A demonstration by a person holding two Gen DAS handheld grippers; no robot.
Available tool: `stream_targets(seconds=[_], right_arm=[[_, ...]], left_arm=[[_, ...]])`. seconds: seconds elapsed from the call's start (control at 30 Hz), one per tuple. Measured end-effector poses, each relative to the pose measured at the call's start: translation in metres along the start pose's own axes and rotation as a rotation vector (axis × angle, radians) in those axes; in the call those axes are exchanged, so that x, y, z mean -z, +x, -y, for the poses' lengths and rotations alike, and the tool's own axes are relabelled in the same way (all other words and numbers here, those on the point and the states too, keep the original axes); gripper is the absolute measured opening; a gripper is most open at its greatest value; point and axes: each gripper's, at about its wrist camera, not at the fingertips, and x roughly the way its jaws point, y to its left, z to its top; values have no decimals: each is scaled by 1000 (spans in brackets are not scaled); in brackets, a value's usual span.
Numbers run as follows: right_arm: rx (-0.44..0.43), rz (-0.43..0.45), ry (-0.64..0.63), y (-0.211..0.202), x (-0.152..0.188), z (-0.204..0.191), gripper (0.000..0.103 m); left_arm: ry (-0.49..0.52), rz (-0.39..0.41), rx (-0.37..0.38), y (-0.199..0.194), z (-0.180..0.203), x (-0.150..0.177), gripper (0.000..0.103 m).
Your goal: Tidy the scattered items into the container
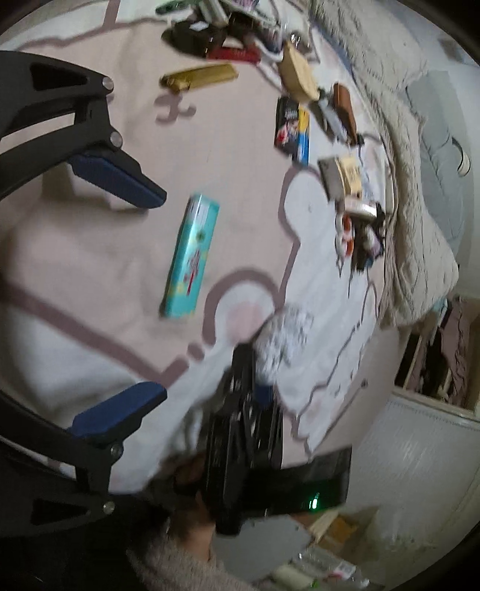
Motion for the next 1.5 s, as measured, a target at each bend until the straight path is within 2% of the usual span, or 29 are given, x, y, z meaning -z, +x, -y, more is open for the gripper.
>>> stream_targets(seconds=[0.1,0.23,0.57,0.8,0.87,0.9,0.93,1.0,1.17,1.23,1.3,1.37,1.43,1.5], right_arm=[[-1,0,1,0,0,1,34],[-1,0,1,0,0,1,34],[36,9,0,-13,-1,-2,31],[34,-48,-20,-22,5,-6,32],[16,-70,-3,-21,1,-3,36],[7,-78,7,-21,-1,-2,45],[-2,-81,24,-21,-3,-1,64],[2,-66,51,-23,-7,-1,83],[1,-76,121,-15,-21,8,82],[-18,-96,182,-9,-22,15,62],[-26,-105,218,-4,-20,19,56],[-34,-89,235,-4,-18,21,55],[-71,-79,246,-4,-15,22,45],[-70,-60,249,-4,-11,20,43]], left_arm=[[37,7,-44,9,0,-1,103],[52,-48,-103,27,-6,2,103],[-3,-30,-97,30,-22,-1,103],[-2,-15,-90,28,-21,0,103],[5,-10,-92,29,-19,0,103],[10,-9,-93,29,-18,0,103],[14,-8,-93,29,-17,0,103],[20,-6,-85,29,-17,0,103],[25,-9,-70,30,-18,-2,103],[41,-19,-83,33,-17,-4,103],[46,-28,-82,36,-17,-4,103],[33,-35,-65,38,-21,-4,103],[17,-34,-43,38,-24,-3,103],[7,-34,-31,38,-26,-2,103]])
